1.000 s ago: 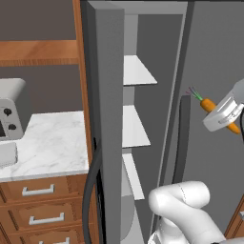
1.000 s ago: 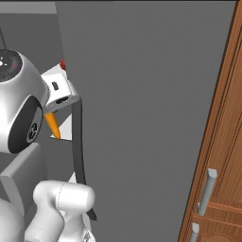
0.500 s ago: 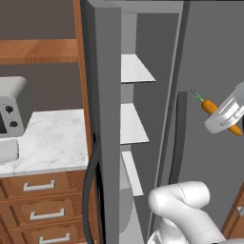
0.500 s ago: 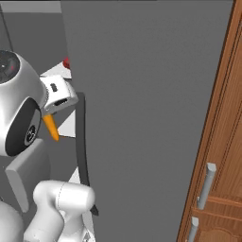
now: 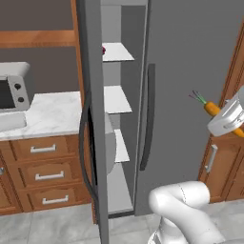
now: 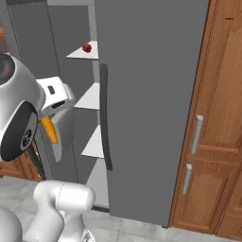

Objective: Take the carrot and bell pepper out of the freezer and place them in the tupperware container on the counter. Then put the tupperware containing the vegetables back in the freezer.

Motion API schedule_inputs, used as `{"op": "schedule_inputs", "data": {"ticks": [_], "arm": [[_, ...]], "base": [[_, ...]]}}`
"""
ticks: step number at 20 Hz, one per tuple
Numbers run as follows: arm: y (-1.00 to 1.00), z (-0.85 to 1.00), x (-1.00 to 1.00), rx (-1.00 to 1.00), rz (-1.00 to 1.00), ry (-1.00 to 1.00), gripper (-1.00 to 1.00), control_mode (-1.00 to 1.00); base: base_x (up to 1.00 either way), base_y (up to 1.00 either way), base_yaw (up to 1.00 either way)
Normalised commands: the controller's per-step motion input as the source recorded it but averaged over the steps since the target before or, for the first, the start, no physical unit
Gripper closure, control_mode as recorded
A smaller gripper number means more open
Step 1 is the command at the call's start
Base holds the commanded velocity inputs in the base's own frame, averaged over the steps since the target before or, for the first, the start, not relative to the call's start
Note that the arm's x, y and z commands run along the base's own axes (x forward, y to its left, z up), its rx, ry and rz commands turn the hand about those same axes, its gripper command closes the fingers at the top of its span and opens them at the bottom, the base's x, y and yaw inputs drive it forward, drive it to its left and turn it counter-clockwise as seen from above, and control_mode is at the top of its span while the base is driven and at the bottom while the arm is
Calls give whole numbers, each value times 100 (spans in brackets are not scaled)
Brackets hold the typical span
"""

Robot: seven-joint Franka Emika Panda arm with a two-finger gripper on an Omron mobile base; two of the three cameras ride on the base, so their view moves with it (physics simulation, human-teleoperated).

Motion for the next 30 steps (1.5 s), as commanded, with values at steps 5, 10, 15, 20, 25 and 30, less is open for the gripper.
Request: {"op": "schedule_inputs", "data": {"ticks": [5,10,15,20,25,30], "arm": [[0,0,0,0,0,0,100,100],[0,0,0,0,0,0,100,100],[0,0,0,0,0,0,100,100],[0,0,0,0,0,0,100,100],[0,0,0,0,0,0,100,100],[0,0,0,0,0,0,100,100]], "base": [[-74,57,-11],[-42,100,-9],[-22,100,-5],[19,100,0],[82,99,0],[100,68,0]]}}
